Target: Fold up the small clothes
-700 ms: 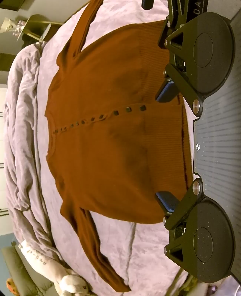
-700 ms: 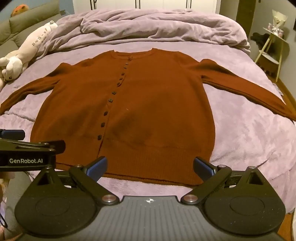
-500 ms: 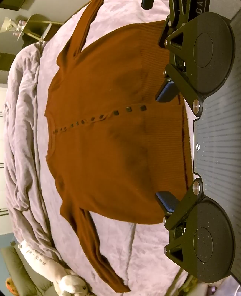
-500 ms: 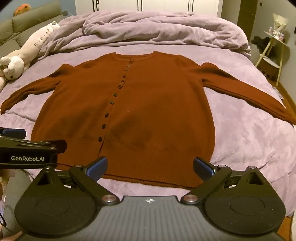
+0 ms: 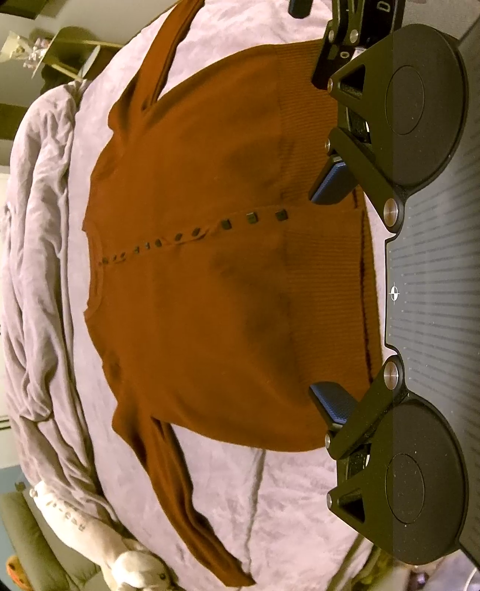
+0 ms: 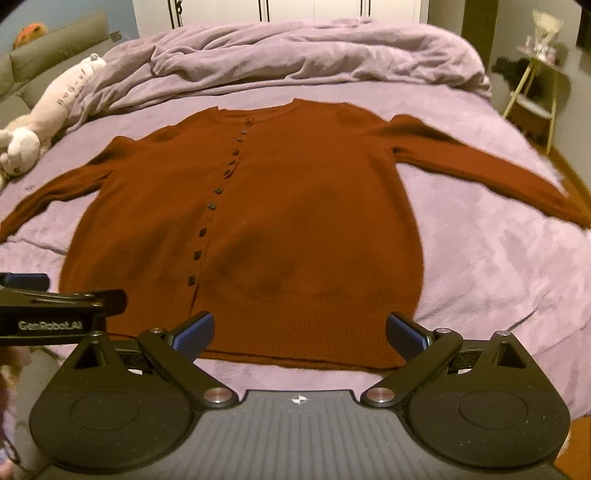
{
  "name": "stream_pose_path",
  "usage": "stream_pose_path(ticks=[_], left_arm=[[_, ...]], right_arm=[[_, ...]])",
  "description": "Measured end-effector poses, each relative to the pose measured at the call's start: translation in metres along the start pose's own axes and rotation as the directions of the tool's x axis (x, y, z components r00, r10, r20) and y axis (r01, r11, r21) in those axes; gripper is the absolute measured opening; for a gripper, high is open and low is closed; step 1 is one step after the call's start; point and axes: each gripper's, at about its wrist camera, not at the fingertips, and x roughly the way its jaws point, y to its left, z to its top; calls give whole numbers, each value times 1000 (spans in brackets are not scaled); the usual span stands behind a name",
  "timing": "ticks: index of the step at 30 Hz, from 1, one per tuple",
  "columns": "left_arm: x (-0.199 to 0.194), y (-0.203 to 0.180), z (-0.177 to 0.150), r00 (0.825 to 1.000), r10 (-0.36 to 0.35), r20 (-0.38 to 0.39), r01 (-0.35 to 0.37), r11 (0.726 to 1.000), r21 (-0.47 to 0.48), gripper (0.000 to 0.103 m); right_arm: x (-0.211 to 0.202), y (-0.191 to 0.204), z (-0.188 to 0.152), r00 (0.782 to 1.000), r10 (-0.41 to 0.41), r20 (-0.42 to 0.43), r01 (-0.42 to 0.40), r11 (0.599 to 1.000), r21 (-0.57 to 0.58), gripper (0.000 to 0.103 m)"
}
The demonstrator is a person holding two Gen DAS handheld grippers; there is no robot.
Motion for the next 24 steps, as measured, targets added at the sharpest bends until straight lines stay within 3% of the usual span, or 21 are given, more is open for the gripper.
stream_pose_path(ticks=[24], left_arm=[[6,-1,3,999,-7,-49,6,1000,-13,103]], right_arm=[[-2,3,-2,999,28,23,-27,999,-28,99]])
